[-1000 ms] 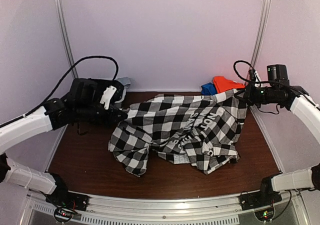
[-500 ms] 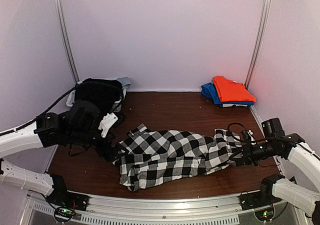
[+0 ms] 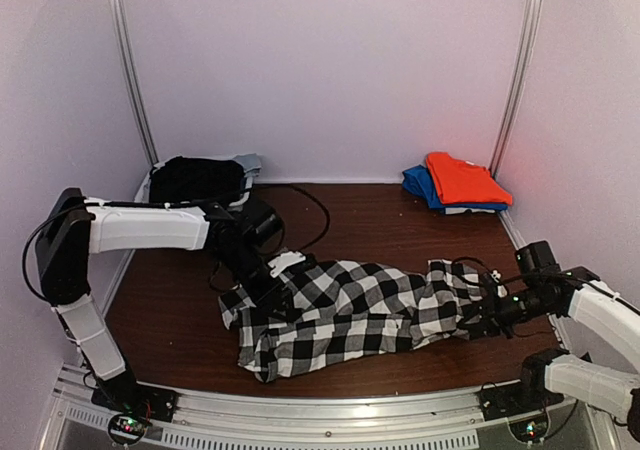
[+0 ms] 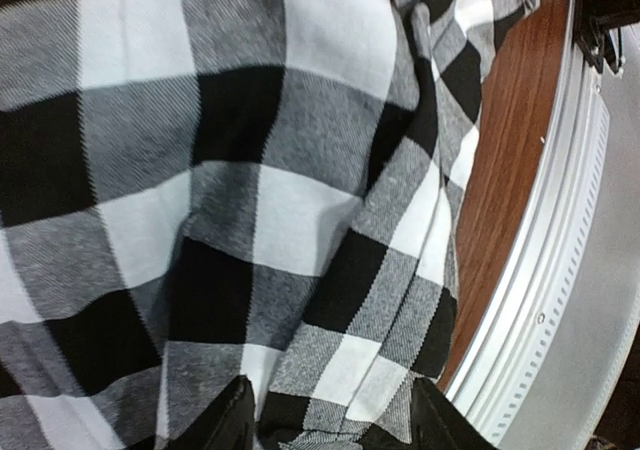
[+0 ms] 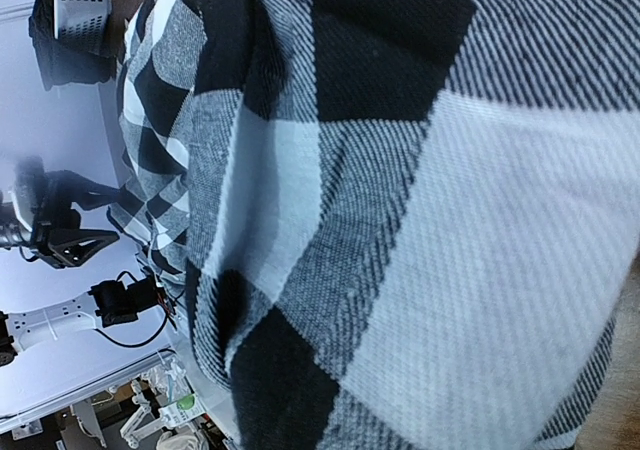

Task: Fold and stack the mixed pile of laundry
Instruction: Pick up the crumpled shirt from the center of the board.

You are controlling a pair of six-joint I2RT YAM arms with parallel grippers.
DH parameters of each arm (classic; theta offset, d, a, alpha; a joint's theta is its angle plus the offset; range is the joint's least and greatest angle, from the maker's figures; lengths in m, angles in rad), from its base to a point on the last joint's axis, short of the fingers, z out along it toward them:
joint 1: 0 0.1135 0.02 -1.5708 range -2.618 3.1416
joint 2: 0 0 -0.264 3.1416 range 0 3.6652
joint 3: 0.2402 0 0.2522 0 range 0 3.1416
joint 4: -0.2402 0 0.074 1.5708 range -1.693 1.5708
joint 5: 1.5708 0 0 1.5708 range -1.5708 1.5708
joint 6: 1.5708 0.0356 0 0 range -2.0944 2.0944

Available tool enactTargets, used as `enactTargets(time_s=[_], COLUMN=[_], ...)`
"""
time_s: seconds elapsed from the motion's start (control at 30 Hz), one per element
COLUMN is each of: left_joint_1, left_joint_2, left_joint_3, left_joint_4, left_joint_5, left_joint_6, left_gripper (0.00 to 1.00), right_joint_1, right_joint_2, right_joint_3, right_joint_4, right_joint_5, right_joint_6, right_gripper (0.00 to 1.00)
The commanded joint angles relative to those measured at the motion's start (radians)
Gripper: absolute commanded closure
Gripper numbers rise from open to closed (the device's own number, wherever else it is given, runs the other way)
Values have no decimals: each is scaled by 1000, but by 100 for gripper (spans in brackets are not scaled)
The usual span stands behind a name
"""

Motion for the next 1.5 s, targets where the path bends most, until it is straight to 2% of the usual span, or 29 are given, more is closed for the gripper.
enactTargets(time_s=[0.0, 0.23, 0.43, 0.57, 0.77, 0.93, 1.17, 1.4, 1.47], left_joint_1=[-3, 5, 28, 51, 56, 46, 35, 33, 33], left_joint_2=[83, 143, 185, 220, 276, 314, 331, 220, 164], left_joint_3=[19, -33, 28, 78, 147, 151, 118, 49, 23], left_joint_4=[-98, -111, -96, -97, -99, -107, -94, -93, -91], left_joint_5=[144, 111, 101, 94, 206, 336, 337, 404, 407], left_joint_6=[41, 29, 41, 79, 137, 177, 173, 188, 175], left_gripper=[48, 48, 39, 37, 34, 36, 34, 51, 53], right_joint_1=[4, 3, 3, 3, 3, 3, 3, 1, 1], right_joint_2=[9, 20, 21, 17, 14, 21, 25, 26, 25], right_joint_3=[46, 53, 51, 50, 47, 55, 54, 56, 57], right_joint_4=[23, 41, 34, 25, 28, 27, 44, 47, 56], right_joint_5=[33, 42, 38, 42, 39, 42, 40, 39, 37], right_joint_6=[0, 8, -4, -8, -6, -6, 1, 0, 6], right_gripper=[100, 100, 100, 100, 100, 100, 100, 100, 100])
